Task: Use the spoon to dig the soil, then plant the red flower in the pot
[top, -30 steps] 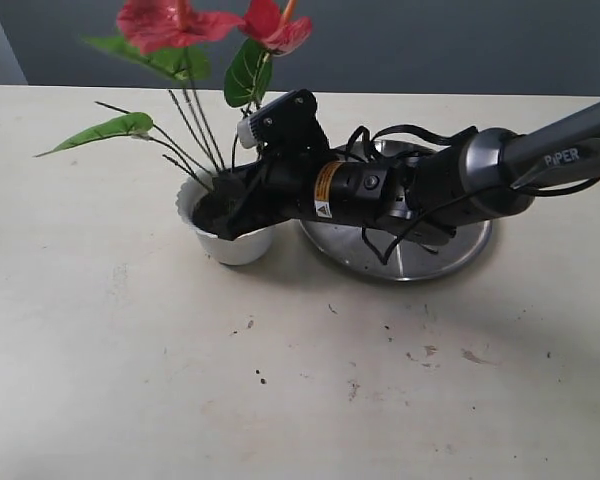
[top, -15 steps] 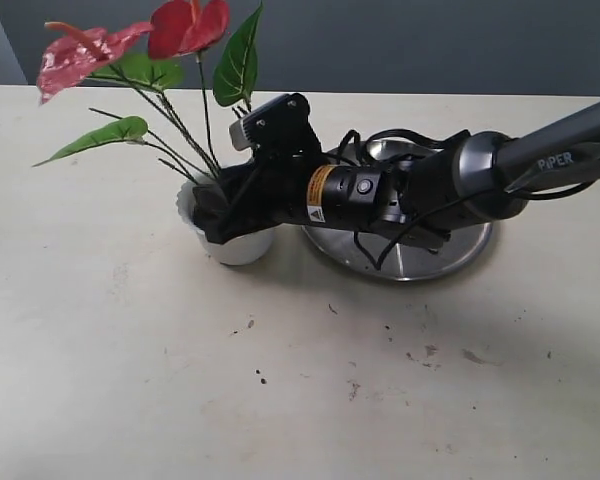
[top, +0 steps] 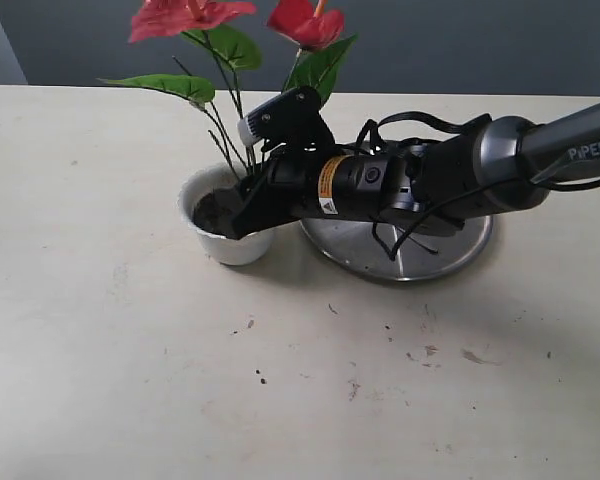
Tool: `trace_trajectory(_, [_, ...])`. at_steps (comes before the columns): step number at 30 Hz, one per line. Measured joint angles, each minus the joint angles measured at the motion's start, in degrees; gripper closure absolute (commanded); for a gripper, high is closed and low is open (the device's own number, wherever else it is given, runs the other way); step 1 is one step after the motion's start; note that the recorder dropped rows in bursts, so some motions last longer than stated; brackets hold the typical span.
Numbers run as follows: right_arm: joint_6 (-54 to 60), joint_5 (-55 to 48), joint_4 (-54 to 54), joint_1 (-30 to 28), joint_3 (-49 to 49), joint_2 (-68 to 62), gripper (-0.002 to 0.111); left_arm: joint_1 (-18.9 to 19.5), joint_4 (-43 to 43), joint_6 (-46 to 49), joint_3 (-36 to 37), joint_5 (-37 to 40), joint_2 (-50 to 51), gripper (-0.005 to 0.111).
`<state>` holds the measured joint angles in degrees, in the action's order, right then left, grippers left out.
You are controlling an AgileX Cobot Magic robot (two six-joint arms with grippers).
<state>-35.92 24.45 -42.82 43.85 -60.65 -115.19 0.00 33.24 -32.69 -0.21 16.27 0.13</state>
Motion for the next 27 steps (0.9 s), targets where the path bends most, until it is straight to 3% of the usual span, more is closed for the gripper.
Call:
trace_trajectory(21, [-1.17,-5.36,-2.09,0.00,0.68,2.60,0.057,0.00,0.00,0.00,0.00,0.00,0.00,0.106])
trace_trajectory(23, [-2.69,-4.47,-2.33,0.00,0.77,2.74,0.063,0.00,0.00,0.00,0.00,0.00,0.00,0.106])
trace_trajectory(27, [-3.47,-3.54,-3.03,0.95,0.77,2.98,0.086,0.00,0.00,0.00,0.00,0.00,0.00,0.106])
